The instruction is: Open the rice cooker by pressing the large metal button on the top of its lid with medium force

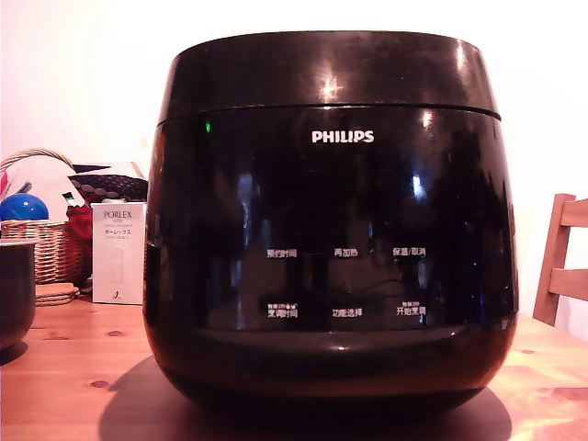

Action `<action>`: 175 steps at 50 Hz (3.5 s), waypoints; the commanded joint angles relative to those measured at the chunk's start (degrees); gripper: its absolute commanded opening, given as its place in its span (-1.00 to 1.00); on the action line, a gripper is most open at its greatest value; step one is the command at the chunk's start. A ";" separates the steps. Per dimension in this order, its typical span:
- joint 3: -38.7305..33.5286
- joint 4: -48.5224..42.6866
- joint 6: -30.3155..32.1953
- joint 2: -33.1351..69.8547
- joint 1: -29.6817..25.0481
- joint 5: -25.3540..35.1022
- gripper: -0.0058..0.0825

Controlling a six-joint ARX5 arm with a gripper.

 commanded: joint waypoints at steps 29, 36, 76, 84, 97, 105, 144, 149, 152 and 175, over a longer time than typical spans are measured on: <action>9.94 4.68 17.11 32.04 -15.08 3.15 -0.92; 11.37 9.07 20.63 39.30 -18.67 -0.07 -0.92; 21.62 12.81 39.41 64.02 -38.91 -16.33 -0.92; 21.64 11.41 39.39 65.79 -39.60 -19.56 -0.92; 21.64 3.58 39.45 65.88 -39.69 -20.37 -0.92; 21.64 -1.92 42.88 65.88 -40.59 -20.85 -0.92; 21.81 0.17 43.41 67.98 -41.92 -23.47 -0.92; 21.81 2.54 43.28 67.63 -42.27 -22.14 -0.92; 21.81 3.39 41.88 67.56 -42.36 -22.18 -0.92; 21.81 6.93 41.88 65.35 -42.34 -21.99 -0.92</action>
